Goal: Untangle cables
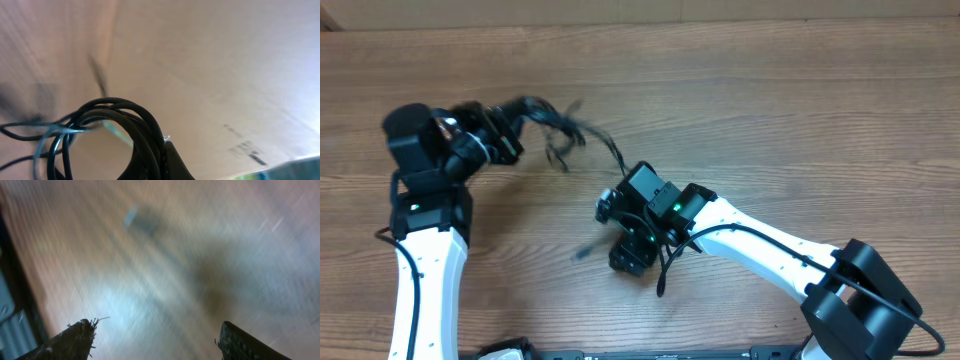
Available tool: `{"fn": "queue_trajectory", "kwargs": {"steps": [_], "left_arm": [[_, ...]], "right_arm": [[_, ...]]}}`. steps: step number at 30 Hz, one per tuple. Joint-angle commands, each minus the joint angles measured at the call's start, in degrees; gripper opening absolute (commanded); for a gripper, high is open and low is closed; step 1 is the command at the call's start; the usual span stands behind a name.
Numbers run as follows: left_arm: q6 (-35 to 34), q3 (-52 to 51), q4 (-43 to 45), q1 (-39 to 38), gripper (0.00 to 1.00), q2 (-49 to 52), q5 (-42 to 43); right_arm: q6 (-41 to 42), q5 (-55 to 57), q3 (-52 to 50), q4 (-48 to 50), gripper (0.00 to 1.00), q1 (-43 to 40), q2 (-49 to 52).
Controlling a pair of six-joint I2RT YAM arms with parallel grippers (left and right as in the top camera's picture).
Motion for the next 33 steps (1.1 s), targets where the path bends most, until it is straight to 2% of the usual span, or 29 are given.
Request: {"fn": "queue_trajectory", "kwargs": {"steps": [1, 8, 11, 13, 18, 20, 24, 33], "left_arm": [[-3.9, 0.9, 0.5, 0.7, 0.04, -0.2, 0.6], [-1.7, 0.9, -1.1, 0.4, 0.04, -0.2, 0.4], [-2.8, 0.9, -2.3, -0.3, 0.04, -0.2, 3.8], [-4.8, 0.9, -4.2, -0.9, 0.04, -0.2, 6.3], [-8.3, 0.9, -6.2, -4.5, 0.04, -0.3, 8.0], [-8.8, 0.9, -6.2, -6.0, 0.04, -0.3, 8.0], [-8.9, 0.9, -6.2, -8.2, 0.04, -0.3, 8.0], [-8.9, 0.9, -3.9, -8.4, 0.04, -0.3, 13.0]], "right_arm": [[0.4, -3.1, -0.1, -2.4, 0.79, 0.3, 0.0], [0.2, -2.8, -0.1, -6.9, 0.79, 0.2, -3.4], [0.3, -2.9, 0.0, -4.0, 0.88, 0.2, -6.1], [0.5, -3.1, 0.0, -0.7, 1.0, 0.3, -7.7], [0.5, -0.2, 0.0, 9.0, 1.0, 1.9, -8.5], [0.8, 5.2, -0.1, 12.3, 1.0, 2.4, -8.5], [3.5, 22.7, -0.2, 22.3, 1.0, 2.5, -7.4], [1.5, 28.6, -0.2, 29.6, 1.0, 2.4, 0.6]]}}
